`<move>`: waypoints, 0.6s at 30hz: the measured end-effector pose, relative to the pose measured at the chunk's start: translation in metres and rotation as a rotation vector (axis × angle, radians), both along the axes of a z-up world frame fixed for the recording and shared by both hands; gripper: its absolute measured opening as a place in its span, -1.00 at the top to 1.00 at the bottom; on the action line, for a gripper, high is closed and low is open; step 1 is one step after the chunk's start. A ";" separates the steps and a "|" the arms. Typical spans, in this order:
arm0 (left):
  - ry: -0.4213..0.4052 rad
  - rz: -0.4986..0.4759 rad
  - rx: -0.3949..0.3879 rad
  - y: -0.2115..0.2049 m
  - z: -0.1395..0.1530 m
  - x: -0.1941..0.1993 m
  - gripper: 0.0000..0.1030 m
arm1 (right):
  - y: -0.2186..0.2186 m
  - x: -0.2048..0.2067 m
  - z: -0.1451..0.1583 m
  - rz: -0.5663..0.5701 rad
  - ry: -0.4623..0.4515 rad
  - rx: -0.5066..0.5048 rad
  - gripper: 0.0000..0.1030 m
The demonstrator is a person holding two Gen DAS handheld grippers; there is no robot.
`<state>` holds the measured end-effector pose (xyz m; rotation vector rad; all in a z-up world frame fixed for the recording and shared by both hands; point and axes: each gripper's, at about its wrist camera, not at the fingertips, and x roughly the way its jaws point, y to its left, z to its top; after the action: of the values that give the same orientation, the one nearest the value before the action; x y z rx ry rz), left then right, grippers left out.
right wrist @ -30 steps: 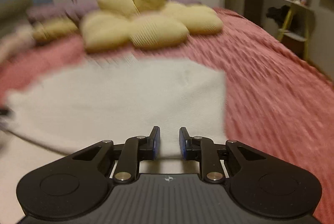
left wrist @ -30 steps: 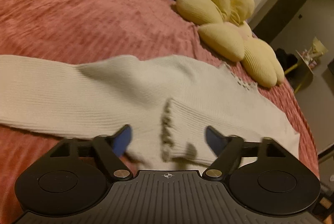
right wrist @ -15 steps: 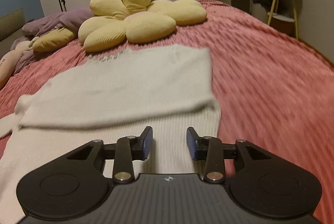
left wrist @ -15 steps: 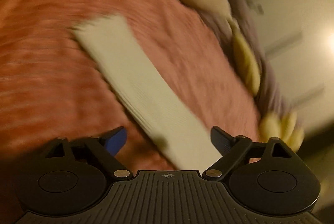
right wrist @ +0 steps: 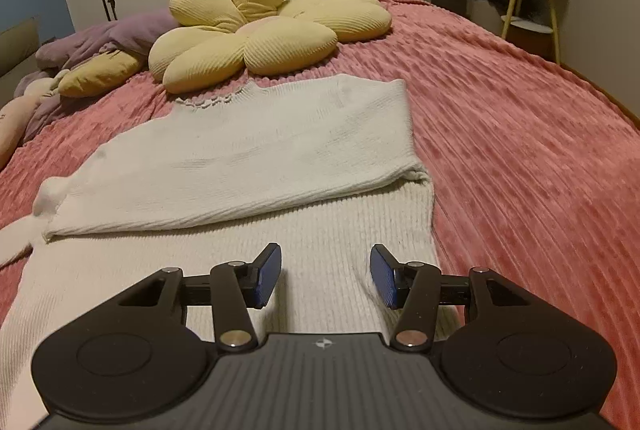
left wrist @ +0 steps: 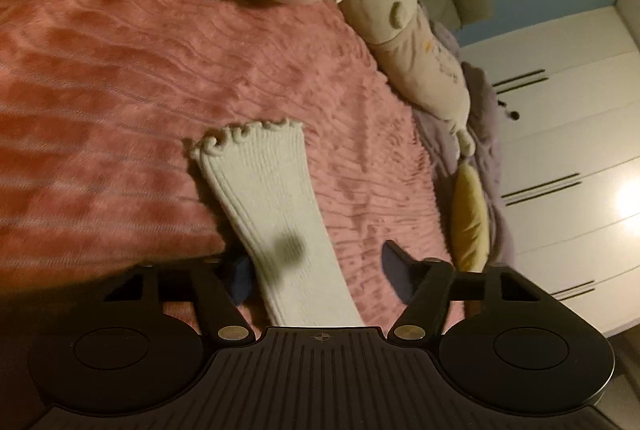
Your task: Fold small clothes
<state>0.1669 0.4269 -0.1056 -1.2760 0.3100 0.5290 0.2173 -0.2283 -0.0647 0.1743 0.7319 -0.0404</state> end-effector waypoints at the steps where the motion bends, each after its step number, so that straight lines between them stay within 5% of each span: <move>1: 0.008 -0.002 -0.002 0.003 -0.001 0.001 0.01 | 0.001 0.000 0.000 0.001 0.001 -0.008 0.06; 4: 0.007 0.008 -0.047 0.009 -0.006 -0.001 0.29 | 0.003 0.000 0.001 0.001 -0.006 -0.026 0.23; 9: -0.100 0.021 -0.182 0.022 -0.022 -0.010 0.31 | 0.000 -0.003 0.005 -0.009 -0.039 -0.042 0.46; 10: -0.091 0.009 -0.186 0.023 -0.024 -0.009 0.45 | -0.001 -0.004 0.007 -0.014 -0.049 -0.047 0.46; 15: -0.039 -0.047 -0.112 0.017 -0.014 -0.003 0.50 | -0.005 -0.007 0.013 -0.022 -0.074 -0.028 0.46; 18: -0.058 -0.086 -0.045 0.006 0.003 0.003 0.73 | -0.003 -0.006 0.013 -0.015 -0.070 -0.030 0.46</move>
<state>0.1703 0.4330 -0.1024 -1.3127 0.3280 0.4130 0.2114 -0.2316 -0.0517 0.1518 0.6600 -0.0596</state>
